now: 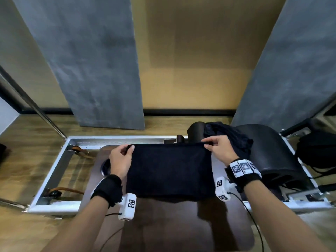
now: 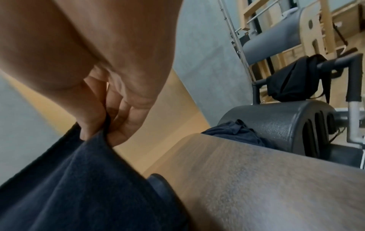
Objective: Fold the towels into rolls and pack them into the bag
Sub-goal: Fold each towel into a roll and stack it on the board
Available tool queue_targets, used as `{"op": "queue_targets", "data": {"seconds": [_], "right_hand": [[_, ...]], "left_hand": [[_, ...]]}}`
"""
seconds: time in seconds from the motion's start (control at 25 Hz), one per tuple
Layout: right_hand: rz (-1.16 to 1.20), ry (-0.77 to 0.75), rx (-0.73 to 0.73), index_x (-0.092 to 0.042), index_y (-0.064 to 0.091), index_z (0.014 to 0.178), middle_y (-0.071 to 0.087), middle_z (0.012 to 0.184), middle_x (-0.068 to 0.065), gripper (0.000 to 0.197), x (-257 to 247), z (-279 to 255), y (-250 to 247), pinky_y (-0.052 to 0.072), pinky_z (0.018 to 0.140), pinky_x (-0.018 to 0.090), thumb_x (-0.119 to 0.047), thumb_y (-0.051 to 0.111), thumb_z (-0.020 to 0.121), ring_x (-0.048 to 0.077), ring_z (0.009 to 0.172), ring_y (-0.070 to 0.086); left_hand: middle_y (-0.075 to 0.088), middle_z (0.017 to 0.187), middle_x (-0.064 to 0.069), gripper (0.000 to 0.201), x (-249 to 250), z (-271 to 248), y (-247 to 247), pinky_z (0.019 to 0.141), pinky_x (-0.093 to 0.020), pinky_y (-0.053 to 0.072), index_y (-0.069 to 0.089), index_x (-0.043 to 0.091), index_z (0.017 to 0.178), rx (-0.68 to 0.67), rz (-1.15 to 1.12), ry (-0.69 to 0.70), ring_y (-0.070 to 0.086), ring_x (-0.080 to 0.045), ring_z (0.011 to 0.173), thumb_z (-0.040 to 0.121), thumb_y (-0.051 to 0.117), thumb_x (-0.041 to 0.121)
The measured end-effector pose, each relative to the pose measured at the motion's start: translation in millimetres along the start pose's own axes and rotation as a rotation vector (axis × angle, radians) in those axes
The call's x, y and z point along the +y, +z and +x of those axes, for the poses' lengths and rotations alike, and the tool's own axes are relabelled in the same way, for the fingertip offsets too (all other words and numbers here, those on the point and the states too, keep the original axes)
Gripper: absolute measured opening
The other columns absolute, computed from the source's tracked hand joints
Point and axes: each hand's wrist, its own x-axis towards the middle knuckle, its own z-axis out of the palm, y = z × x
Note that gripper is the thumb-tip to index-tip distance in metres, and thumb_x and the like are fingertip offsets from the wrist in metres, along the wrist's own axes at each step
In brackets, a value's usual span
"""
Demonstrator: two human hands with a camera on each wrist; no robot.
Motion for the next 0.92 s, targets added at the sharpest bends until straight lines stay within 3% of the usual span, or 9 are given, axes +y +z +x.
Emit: {"op": "queue_targets", "data": {"seconds": [0.08, 0.2, 0.28, 0.36, 0.44, 0.48, 0.64, 0.8, 0.92], "right_hand": [[-0.111, 0.102, 0.023, -0.013, 0.083, 0.097, 0.079, 0.096, 0.007, 0.011, 10.8, 24.0, 10.7, 0.058, 0.098, 0.04, -0.006, 0.08, 0.089, 0.026, 0.102, 0.073], [-0.284, 0.185, 0.016, -0.017, 0.084, 0.098, 0.078, 0.092, 0.001, 0.01, 29.7, 39.9, 25.7, 0.055, 0.09, 0.032, -0.023, 0.082, 0.089, 0.021, 0.098, 0.072], [-0.258, 0.175, -0.024, -0.01, 0.081, 0.105, 0.068, 0.077, -0.007, 0.016, 40.8, 41.5, 34.4, 0.051, 0.091, 0.028, -0.014, 0.081, 0.09, 0.018, 0.093, 0.068], [-0.241, 0.141, -0.047, -0.008, 0.079, 0.108, 0.052, 0.066, -0.015, 0.018, 49.8, 39.5, 40.1, 0.053, 0.097, 0.033, -0.006, 0.079, 0.091, 0.014, 0.087, 0.062], [-0.307, 0.069, -0.017, -0.012, 0.078, 0.089, 0.05, 0.062, -0.014, 0.007, 54.8, 34.7, 42.9, 0.053, 0.086, 0.03, -0.005, 0.079, 0.091, 0.011, 0.075, 0.06], [-0.345, 0.042, 0.002, -0.011, 0.075, 0.081, 0.052, 0.064, -0.011, 0.012, 57.9, 32.7, 43.8, 0.049, 0.079, 0.027, -0.005, 0.079, 0.091, 0.01, 0.072, 0.057], [-0.412, 0.072, 0.013, -0.01, 0.062, 0.078, 0.053, 0.086, -0.002, 0.02, 61.8, 26.9, 45.2, 0.035, 0.061, 0.016, 0.0, 0.073, 0.091, 0.005, 0.071, 0.05], [-0.298, 0.082, 0.023, -0.018, 0.062, 0.08, 0.063, 0.072, -0.007, 0.021, 46.2, 18.9, 34.8, 0.04, 0.06, 0.017, -0.012, 0.08, 0.091, 0.006, 0.069, 0.058], [-0.171, 0.033, 0.098, -0.019, 0.072, 0.084, 0.071, 0.073, -0.004, 0.015, 24.1, 8.4, 17.9, 0.054, 0.073, 0.026, -0.01, 0.084, 0.086, 0.012, 0.073, 0.067]], "left_hand": [[0.078, 0.098, -0.017, 0.017, -12.1, 16.1, 16.3, 0.093, -0.041, 0.053, 0.078, -0.002, 0.098, -0.003, 0.121, -0.079, 0.072, -0.034, 0.099, 0.097, 0.076, 0.015], [0.074, 0.112, -0.021, 0.023, -29.0, 25.0, 32.4, 0.1, -0.039, 0.05, 0.078, -0.004, 0.111, -0.015, 0.258, -0.144, 0.069, -0.037, 0.108, 0.096, 0.077, 0.013], [0.066, 0.117, -0.018, 0.025, -35.5, 24.7, 38.0, 0.102, -0.041, 0.051, 0.077, 0.001, 0.119, -0.038, 0.304, -0.121, 0.067, -0.036, 0.108, 0.097, 0.076, 0.014], [0.059, 0.118, -0.013, 0.026, -41.7, 22.8, 42.7, 0.103, -0.046, 0.053, 0.076, 0.006, 0.122, -0.048, 0.354, -0.088, 0.064, -0.035, 0.109, 0.098, 0.075, 0.015], [0.057, 0.115, -0.009, 0.022, -46.6, 17.4, 44.5, 0.101, -0.05, 0.053, 0.078, 0.007, 0.118, -0.039, 0.391, -0.049, 0.062, -0.033, 0.11, 0.099, 0.074, 0.018], [0.056, 0.114, -0.007, 0.019, -47.9, 14.0, 44.5, 0.1, -0.049, 0.053, 0.078, 0.008, 0.114, -0.036, 0.406, -0.032, 0.061, -0.031, 0.11, 0.099, 0.073, 0.019], [0.055, 0.109, -0.002, 0.004, -46.6, 5.7, 42.3, 0.093, -0.046, 0.054, 0.074, 0.016, 0.102, -0.042, 0.445, -0.004, 0.06, -0.026, 0.105, 0.099, 0.071, 0.018], [0.061, 0.102, -0.005, 0.014, -37.0, 4.5, 30.9, 0.084, -0.038, 0.046, 0.063, 0.017, 0.092, -0.052, 0.39, -0.046, 0.062, -0.03, 0.099, 0.099, 0.068, 0.006], [0.071, 0.094, -0.006, 0.017, -21.4, 5.4, 11.1, 0.082, -0.036, 0.049, 0.063, 0.014, 0.091, -0.063, 0.262, -0.029, 0.067, -0.029, 0.095, 0.098, 0.066, -0.002]]}}
